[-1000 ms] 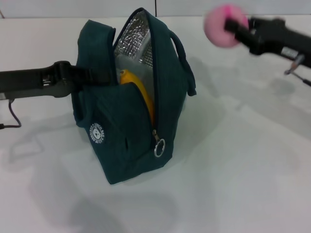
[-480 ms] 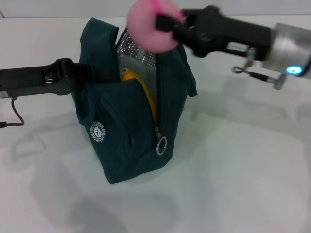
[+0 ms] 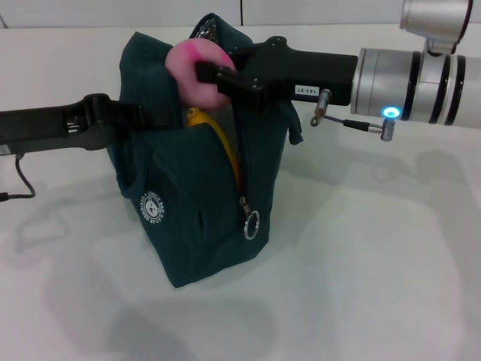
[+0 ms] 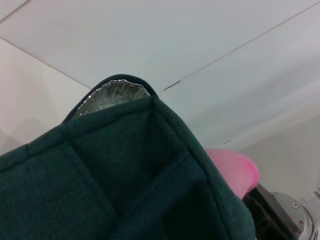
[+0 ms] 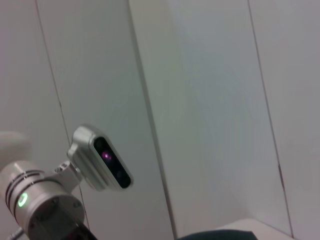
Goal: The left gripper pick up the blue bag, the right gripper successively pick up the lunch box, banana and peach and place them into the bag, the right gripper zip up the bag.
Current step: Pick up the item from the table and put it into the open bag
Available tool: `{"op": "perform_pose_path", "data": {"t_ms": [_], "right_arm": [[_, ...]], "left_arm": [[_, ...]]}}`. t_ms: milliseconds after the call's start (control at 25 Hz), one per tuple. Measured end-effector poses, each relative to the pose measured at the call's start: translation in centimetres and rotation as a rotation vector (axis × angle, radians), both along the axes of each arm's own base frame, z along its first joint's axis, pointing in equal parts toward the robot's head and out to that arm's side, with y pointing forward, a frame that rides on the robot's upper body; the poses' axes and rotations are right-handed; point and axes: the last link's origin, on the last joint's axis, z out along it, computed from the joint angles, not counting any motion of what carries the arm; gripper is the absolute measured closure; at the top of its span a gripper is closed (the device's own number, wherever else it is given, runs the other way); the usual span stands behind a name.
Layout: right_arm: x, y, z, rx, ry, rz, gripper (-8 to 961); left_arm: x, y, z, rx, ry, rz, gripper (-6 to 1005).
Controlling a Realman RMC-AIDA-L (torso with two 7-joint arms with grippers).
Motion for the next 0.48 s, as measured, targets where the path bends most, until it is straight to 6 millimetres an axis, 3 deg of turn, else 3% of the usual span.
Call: {"op": "perform_pose_path", "data": {"t_ms": [40, 480], "right_arm": [[-0.1, -0.1, 0.0, -0.001, 0.005, 0.001, 916], [1.4, -0.8, 1.0, 0.004, 0.065, -0.036, 572]], "left_arm": [[-0.1, -0.1, 0.0, 0.0, 0.0, 0.002, 955], [-0.4, -0.1, 0.3, 0.01, 0.015, -0.004, 955]]}}
